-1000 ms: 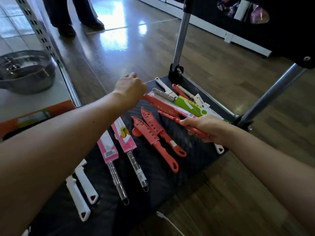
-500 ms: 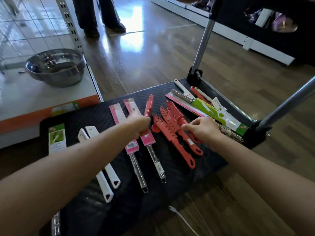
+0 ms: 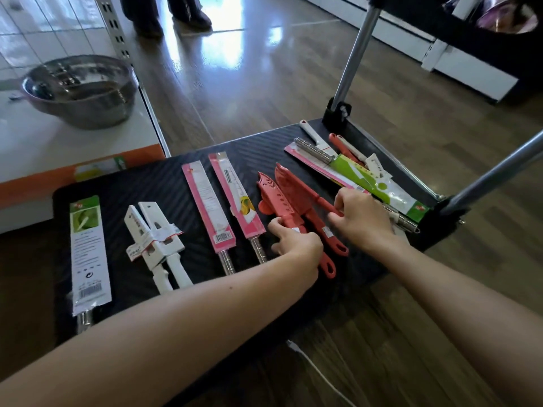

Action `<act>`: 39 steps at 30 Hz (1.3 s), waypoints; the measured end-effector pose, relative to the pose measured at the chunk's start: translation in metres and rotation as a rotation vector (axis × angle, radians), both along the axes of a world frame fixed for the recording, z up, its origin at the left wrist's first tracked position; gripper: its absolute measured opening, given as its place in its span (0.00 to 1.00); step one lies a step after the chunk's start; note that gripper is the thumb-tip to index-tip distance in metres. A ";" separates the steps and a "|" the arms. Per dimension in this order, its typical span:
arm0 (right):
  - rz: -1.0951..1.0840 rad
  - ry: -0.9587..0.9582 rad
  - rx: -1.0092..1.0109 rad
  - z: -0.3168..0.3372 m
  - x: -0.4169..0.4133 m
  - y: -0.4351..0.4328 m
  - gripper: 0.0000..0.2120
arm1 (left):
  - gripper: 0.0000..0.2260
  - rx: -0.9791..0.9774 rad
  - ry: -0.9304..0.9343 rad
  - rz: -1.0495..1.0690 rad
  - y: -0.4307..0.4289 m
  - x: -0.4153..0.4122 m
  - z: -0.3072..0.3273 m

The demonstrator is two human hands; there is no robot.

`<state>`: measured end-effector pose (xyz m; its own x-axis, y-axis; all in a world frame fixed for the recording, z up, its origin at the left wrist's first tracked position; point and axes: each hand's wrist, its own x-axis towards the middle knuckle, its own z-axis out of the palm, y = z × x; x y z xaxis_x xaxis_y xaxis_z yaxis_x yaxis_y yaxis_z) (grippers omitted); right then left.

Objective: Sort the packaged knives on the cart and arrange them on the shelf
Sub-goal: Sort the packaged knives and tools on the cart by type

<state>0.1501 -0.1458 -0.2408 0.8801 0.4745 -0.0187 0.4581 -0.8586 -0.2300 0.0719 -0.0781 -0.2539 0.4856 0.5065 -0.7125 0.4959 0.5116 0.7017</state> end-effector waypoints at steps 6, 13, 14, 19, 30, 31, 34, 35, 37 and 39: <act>0.049 0.133 -0.035 -0.012 0.002 -0.009 0.05 | 0.24 0.054 -0.006 -0.086 -0.003 -0.006 0.011; 0.042 0.254 0.065 -0.015 0.002 -0.010 0.10 | 0.25 0.240 -0.055 -0.340 -0.008 -0.013 0.021; 0.057 0.254 0.065 -0.016 0.003 -0.010 0.10 | 0.25 0.256 -0.042 -0.382 -0.009 -0.012 0.021; 0.098 0.279 0.106 -0.018 0.004 -0.014 0.08 | 0.28 0.322 0.020 -0.526 -0.010 -0.007 0.016; -0.110 -0.023 0.134 -0.012 0.043 -0.044 0.12 | 0.26 0.607 0.080 -0.509 -0.002 0.006 0.008; -0.138 -0.041 0.108 -0.011 0.048 -0.049 0.13 | 0.25 0.632 0.087 -0.505 -0.001 0.009 0.008; -0.179 -0.028 -0.048 -0.015 0.056 -0.064 0.20 | 0.23 0.694 0.073 -0.510 0.005 0.025 0.009; -0.161 -0.018 -0.119 -0.017 0.057 -0.068 0.21 | 0.22 0.733 0.066 -0.521 0.010 0.034 0.009; -0.097 -0.038 -0.213 -0.023 0.058 -0.075 0.20 | 0.20 0.855 0.066 -0.555 0.027 0.060 0.010; -0.023 -0.099 -0.251 -0.027 0.060 -0.078 0.17 | 0.18 0.994 0.093 -0.612 0.049 0.088 0.011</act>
<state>0.2102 -0.2241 -0.2679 0.8941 0.4455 -0.0461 0.4472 -0.8937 0.0361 0.1602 -0.0289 -0.2430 0.8084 0.5604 -0.1804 0.5399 -0.5836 0.6065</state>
